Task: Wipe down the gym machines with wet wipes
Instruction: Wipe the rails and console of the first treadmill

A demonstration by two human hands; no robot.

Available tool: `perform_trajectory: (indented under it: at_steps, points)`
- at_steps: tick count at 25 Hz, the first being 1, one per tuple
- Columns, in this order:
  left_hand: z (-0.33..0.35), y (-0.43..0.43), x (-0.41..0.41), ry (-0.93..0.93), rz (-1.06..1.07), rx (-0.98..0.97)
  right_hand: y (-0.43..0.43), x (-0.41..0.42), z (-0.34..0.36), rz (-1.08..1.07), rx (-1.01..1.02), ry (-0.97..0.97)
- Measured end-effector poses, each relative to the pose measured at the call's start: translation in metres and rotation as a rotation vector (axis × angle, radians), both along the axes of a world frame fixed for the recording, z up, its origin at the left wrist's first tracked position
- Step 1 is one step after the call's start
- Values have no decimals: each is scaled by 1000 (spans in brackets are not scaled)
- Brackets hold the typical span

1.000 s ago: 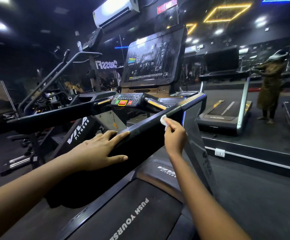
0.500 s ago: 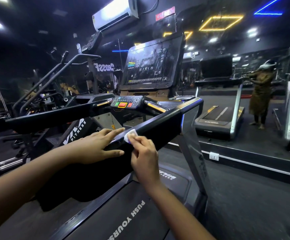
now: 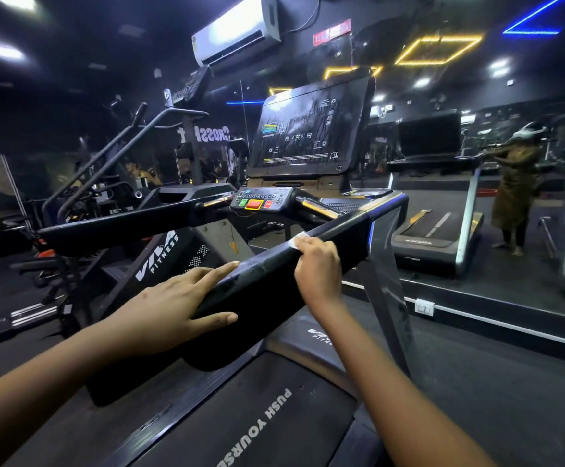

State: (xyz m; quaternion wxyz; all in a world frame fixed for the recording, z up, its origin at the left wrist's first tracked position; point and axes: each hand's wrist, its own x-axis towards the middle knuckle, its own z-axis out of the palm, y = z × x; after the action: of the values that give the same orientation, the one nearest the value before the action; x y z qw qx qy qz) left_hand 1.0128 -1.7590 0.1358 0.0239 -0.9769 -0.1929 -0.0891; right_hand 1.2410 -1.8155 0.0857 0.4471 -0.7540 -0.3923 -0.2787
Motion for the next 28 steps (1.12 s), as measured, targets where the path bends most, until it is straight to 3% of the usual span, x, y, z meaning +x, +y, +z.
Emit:
perform_trajectory:
  at_steps: [6,8,11,14,16,19,22,28]
  points:
    - [-4,1,1,-43,-34,40,-13,-87,-6,84,22,-180]
    - [-3,1,1,-22,-32,55,-18,-88,-12,218,115,-219]
    - [-1,-2,-1,13,1,92,-33,-59,-29,389,379,212]
    - [-2,-5,1,-7,44,135,-33,-22,-70,145,519,741]
    - [-3,-6,2,-27,68,158,-18,-19,-88,99,549,910]
    - [-4,-8,2,-51,90,166,4,-33,-95,106,608,981]
    - [-5,-10,1,-69,92,178,6,-61,-95,112,676,930]
    - [-4,-10,5,-61,132,149,-5,-136,-99,322,794,911]
